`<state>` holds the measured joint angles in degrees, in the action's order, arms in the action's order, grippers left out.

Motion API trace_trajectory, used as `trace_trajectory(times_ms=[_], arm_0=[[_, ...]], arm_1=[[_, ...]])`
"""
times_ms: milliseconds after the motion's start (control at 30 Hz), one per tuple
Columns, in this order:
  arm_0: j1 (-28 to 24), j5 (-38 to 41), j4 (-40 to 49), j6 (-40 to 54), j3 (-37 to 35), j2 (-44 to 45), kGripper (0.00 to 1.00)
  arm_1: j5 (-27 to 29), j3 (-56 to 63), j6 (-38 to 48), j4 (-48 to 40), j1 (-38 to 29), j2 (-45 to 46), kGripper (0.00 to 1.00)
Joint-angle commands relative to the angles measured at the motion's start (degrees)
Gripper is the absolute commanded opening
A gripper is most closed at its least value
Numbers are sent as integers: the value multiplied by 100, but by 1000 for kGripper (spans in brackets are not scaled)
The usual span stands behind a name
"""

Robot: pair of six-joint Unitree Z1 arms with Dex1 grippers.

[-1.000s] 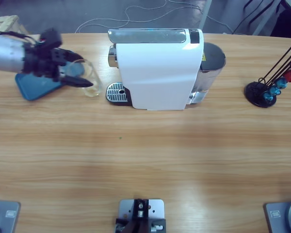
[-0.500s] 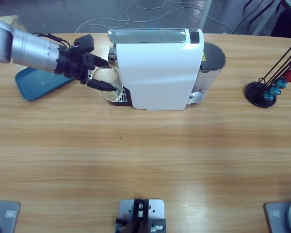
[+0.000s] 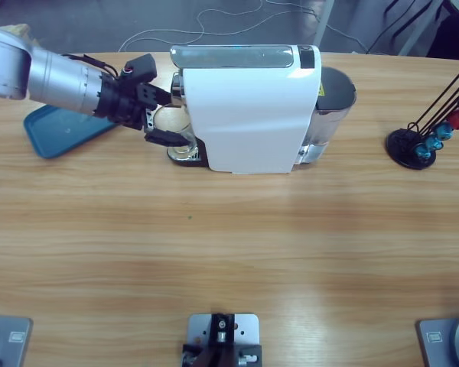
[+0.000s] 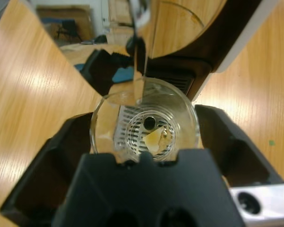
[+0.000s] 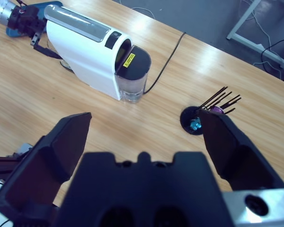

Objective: Pour coffee

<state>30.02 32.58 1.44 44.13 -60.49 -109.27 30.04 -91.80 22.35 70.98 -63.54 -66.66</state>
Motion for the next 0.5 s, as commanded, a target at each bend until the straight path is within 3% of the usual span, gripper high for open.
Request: trace_trajectory(times_ms=[33,100,233,300,333,400,433,500], arm_0=[[-332,903,-21,-231,570,730,982],[-444,843,-21,-250,879,1210,982],[-515,258,-21,-547,1306,1983,982],[-515,-61,-21,-695,1493,2332,982],[-515,-263,-19,-790,1563,2453,982],[-490,-674,39,-1059,1660,2727,982],[-446,-820,90,-1229,1703,2931,982],[-279,-1180,232,-1878,1777,3418,982]], arm_1=[[-355,25,-64,-335,119,-472,1000],[-554,-151,-75,-416,322,-636,992],[-893,-694,-64,-425,873,-1263,789],[-1055,-1051,-55,-409,1167,-1636,786],[-1192,-1228,-55,-420,1334,-1831,677],[-1568,-1546,-64,-458,1740,-2253,191],[-1772,-1722,-75,-474,1942,-2459,21],[-2120,-2133,-140,-480,2289,-2835,0]])
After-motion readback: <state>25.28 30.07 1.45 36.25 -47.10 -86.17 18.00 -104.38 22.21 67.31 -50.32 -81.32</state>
